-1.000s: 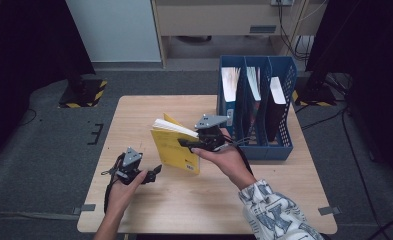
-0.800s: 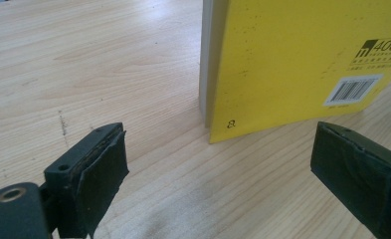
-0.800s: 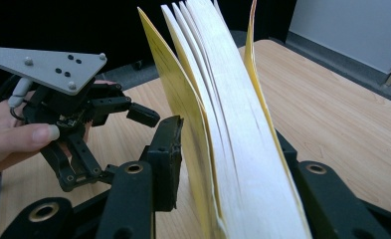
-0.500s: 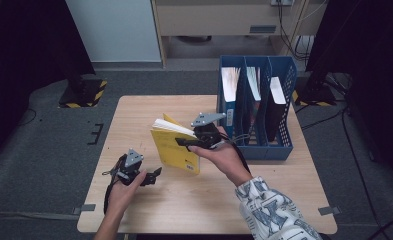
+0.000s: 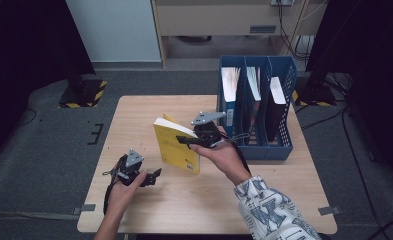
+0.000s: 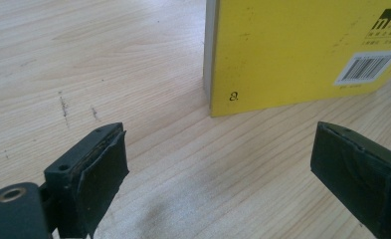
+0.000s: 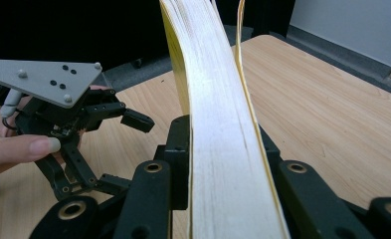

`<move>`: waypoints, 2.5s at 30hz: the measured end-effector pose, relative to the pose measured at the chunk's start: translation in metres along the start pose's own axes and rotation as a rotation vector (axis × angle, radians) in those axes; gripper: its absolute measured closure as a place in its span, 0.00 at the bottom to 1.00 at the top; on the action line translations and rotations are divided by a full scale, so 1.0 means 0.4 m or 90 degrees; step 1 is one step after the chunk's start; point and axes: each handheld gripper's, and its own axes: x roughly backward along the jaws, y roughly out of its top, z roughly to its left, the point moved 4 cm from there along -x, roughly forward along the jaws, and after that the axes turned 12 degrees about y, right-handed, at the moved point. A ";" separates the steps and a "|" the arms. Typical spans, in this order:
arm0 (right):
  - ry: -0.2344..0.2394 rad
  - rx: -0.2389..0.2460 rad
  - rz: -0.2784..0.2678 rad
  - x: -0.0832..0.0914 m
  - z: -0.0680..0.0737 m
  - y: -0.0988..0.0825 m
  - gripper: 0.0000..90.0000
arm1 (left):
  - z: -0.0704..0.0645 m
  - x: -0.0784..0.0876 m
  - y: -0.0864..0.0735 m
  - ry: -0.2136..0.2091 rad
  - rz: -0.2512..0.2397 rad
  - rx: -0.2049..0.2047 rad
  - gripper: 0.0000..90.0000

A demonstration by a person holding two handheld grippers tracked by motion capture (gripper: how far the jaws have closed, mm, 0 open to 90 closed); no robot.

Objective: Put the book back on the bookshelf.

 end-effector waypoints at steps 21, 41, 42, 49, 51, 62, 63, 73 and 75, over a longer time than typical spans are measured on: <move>-0.012 -0.092 -0.029 0.006 -0.035 0.004 0.83 | 0.013 -0.003 -0.014 0.023 0.034 0.010 0.09; -0.014 -0.148 -0.039 0.031 -0.054 0.043 0.83 | 0.027 -0.009 -0.025 0.036 0.053 0.015 0.09; -0.013 -0.150 -0.041 0.033 -0.054 0.043 0.83 | 0.027 -0.009 -0.026 0.036 0.056 0.014 0.09; -0.002 -0.158 -0.056 0.055 -0.048 0.043 0.83 | 0.038 -0.017 -0.039 0.060 0.077 0.003 0.09; -0.002 -0.160 -0.057 0.061 -0.045 0.042 0.83 | 0.042 -0.018 -0.044 0.061 0.085 0.005 0.09; -0.012 -0.162 -0.068 0.104 -0.037 0.014 0.83 | 0.044 -0.029 -0.055 0.064 0.108 0.004 0.10; -0.010 -0.162 -0.070 0.108 -0.036 0.011 0.83 | 0.045 -0.030 -0.057 0.066 0.109 0.006 0.10; 0.002 -0.180 -0.088 0.140 -0.032 -0.008 0.83 | 0.047 -0.035 -0.065 0.065 0.121 0.005 0.09; 0.003 -0.182 -0.090 0.149 -0.031 -0.014 0.83 | 0.047 -0.036 -0.065 0.065 0.123 0.004 0.09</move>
